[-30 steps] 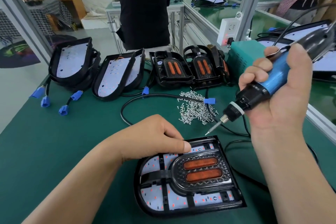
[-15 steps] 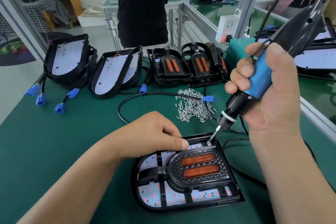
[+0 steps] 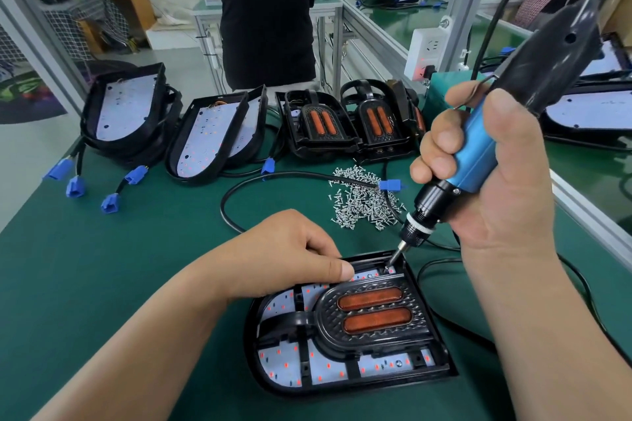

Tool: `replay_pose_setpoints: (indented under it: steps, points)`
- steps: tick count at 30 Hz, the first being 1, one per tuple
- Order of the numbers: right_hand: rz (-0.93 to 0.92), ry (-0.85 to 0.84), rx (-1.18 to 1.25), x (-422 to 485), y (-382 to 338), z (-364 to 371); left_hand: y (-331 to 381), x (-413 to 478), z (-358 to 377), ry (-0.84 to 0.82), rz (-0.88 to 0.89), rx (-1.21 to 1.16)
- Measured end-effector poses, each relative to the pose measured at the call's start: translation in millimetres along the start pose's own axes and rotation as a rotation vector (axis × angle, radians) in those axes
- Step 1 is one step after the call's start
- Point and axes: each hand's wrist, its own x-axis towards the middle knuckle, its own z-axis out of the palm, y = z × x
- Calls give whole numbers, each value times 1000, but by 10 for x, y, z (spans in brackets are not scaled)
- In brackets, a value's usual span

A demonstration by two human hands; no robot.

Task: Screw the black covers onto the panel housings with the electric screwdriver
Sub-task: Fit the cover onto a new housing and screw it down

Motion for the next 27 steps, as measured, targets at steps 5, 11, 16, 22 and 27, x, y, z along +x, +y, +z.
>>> replay_pose_setpoints:
  steps: [5, 11, 16, 22, 27]
  points:
    - [7, -156, -28, -28, 13, 66, -36, 45, 82, 59, 9, 20]
    - [50, -143, -57, -34, 16, 131, -72, 77, 126, 96, 28, 51]
    - [82, -160, -72, -15, 6, 142, -75, 90, 131, 104, 39, 54]
    - [140, -164, -120, 59, 32, 183, -105, 95, 135, 105, 44, 31]
    - [149, -270, -33, 74, 79, 127, -99, 98, 123, 101, 49, 30]
